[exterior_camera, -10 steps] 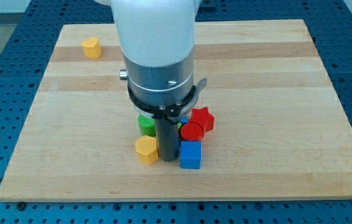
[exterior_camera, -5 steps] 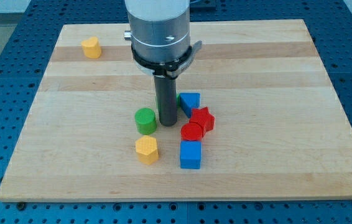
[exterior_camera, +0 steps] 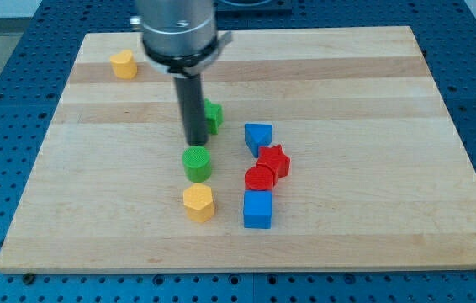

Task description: Push the green blocks into the yellow hexagon

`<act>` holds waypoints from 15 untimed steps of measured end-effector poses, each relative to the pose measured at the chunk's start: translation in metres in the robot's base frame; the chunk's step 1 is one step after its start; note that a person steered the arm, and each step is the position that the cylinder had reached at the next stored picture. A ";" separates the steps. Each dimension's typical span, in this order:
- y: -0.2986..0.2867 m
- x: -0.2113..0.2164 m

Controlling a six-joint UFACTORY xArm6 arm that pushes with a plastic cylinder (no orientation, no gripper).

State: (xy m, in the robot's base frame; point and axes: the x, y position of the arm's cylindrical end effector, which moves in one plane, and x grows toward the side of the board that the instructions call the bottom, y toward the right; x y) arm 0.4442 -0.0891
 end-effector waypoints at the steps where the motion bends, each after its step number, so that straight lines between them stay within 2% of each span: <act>1: 0.015 0.006; 3: 0.053 0.009; 4: 0.053 -0.027; 6: 0.063 -0.050; 7: 0.058 -0.080; 8: 0.040 -0.093; 9: 0.024 -0.092; 13: -0.015 0.007; 15: -0.018 0.023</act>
State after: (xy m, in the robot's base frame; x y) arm 0.4676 -0.1067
